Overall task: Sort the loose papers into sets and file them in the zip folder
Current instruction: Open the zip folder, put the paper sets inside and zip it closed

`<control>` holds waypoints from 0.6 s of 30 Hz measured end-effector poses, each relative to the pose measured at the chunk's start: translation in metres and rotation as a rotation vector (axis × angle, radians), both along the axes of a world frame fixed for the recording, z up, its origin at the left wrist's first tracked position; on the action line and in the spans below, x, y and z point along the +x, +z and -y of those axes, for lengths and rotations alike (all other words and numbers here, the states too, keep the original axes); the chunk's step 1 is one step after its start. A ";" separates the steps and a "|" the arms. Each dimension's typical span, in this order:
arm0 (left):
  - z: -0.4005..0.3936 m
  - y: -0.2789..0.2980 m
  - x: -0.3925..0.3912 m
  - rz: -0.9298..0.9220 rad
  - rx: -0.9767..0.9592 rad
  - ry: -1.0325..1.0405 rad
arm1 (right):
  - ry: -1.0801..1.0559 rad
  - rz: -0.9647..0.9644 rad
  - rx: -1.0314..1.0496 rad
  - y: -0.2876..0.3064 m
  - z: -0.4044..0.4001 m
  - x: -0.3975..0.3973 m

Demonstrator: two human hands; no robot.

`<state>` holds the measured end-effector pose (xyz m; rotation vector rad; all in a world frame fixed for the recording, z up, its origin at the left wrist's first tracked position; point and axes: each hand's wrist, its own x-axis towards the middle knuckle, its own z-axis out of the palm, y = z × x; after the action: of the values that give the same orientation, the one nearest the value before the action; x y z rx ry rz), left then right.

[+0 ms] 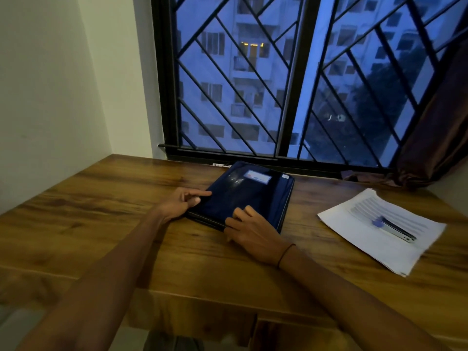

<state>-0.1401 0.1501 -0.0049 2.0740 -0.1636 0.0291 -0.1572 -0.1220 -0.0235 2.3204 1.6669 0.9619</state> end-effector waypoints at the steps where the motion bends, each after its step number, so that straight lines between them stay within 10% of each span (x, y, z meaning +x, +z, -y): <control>1: 0.001 0.001 -0.001 0.001 0.005 -0.002 | -0.007 -0.001 -0.002 -0.001 0.010 -0.003; 9: 0.004 -0.002 0.002 0.045 0.113 0.008 | -0.082 -0.095 -0.070 -0.001 0.081 -0.011; 18: 0.044 0.011 0.027 0.082 0.447 0.135 | -0.242 -0.622 0.196 0.006 0.103 -0.021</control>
<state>-0.1127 0.1058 0.0059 2.5288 -0.0844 0.1734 -0.1780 -0.2251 -0.0172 3.0898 1.4444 0.3841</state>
